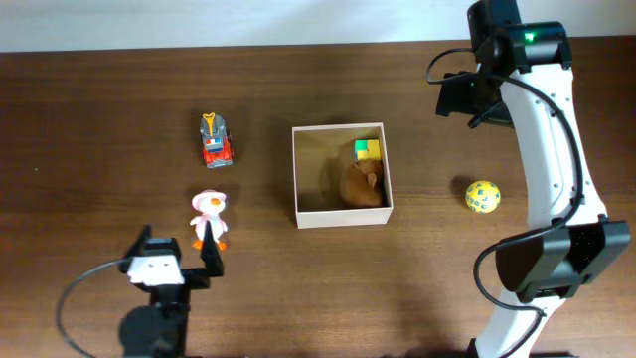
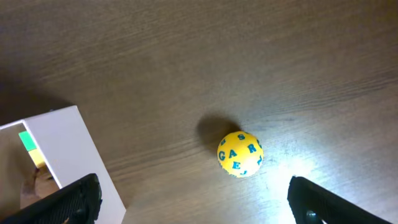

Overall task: Pack container
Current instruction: 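Move the left gripper forward over the red toy fire truck, then lower the left gripper toward the fire truck to grasp it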

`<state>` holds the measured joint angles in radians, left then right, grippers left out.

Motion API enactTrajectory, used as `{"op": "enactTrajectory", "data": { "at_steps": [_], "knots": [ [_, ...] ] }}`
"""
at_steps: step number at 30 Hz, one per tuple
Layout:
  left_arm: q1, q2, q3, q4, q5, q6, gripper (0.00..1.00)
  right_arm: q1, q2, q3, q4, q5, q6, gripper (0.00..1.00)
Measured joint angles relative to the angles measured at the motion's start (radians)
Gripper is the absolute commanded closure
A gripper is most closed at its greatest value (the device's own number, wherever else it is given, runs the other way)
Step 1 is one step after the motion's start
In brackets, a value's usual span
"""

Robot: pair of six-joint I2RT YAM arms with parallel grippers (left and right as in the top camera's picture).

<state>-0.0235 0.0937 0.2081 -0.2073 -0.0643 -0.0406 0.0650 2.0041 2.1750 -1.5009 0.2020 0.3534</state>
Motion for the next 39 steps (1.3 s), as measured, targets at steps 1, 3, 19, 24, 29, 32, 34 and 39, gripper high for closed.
{"op": "enactTrajectory", "data": {
  "at_steps": [1, 3, 19, 24, 29, 32, 34, 39],
  "knots": [
    [0.000, 0.036, 0.060, -0.026, -0.009, 0.000, 0.01, 0.000, 0.000, 0.000, 0.000, 0.000, 0.000, 0.01],
    [0.000, 0.143, 0.211, -0.070, -0.032, 0.000, 0.01, 0.000, 0.000, 0.000, -0.001, 0.000, -0.002, 0.01],
    [0.001, 1.244, 1.248, -0.470, 0.051, -0.024, 0.01, 0.000, 0.000, 0.002, -0.003, 0.000, -0.007, 0.01],
    [0.001, 1.360, 1.260, -0.390, 0.085, -0.024, 0.00, 0.000, 0.000, 0.002, -0.002, 0.000, -0.010, 0.01],
    [0.001, 1.456, 1.260, -0.346, 0.093, 0.000, 0.00, 0.000, 0.000, 0.002, -0.002, 0.000, -0.010, 0.01],
    [0.001, 1.521, 1.260, -0.330, 0.095, 0.024, 0.01, 0.000, 0.000, 0.002, -0.002, 0.000, -0.011, 0.01],
    [0.001, 1.566, 1.260, -0.323, 0.095, 0.031, 0.01, 0.000, 0.000, 0.002, -0.002, 0.000, -0.010, 0.01],
    [0.001, 1.675, 1.260, -0.285, 0.095, 0.033, 0.01, 0.000, 0.000, 0.002, -0.002, 0.000, -0.011, 0.01]
  ]
}}
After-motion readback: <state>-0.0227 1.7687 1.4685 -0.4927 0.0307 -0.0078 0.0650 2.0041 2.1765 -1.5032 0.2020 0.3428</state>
